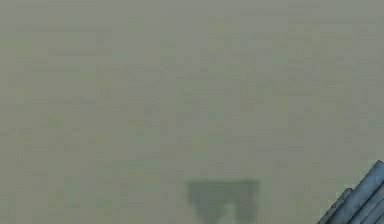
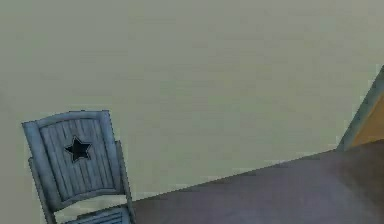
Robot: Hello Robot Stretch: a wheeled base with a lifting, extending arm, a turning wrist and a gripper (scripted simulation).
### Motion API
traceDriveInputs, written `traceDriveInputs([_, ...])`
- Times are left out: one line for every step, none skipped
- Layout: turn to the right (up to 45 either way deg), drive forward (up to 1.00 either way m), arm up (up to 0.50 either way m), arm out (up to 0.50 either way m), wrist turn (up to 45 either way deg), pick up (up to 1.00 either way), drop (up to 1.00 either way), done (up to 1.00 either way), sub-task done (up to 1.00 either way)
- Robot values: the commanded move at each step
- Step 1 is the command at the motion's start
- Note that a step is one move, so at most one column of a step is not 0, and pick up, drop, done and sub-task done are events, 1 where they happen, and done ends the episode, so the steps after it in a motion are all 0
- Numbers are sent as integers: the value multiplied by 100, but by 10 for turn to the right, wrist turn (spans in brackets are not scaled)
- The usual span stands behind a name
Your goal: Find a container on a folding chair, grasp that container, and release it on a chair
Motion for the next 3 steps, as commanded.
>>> traceDriveInputs([-420,0,0,0,0,0,0,0,0])
traceDriveInputs([0,0,46,0,0,0,0,0,0])
traceDriveInputs([0,0,0,28,0,0,0,0,0])
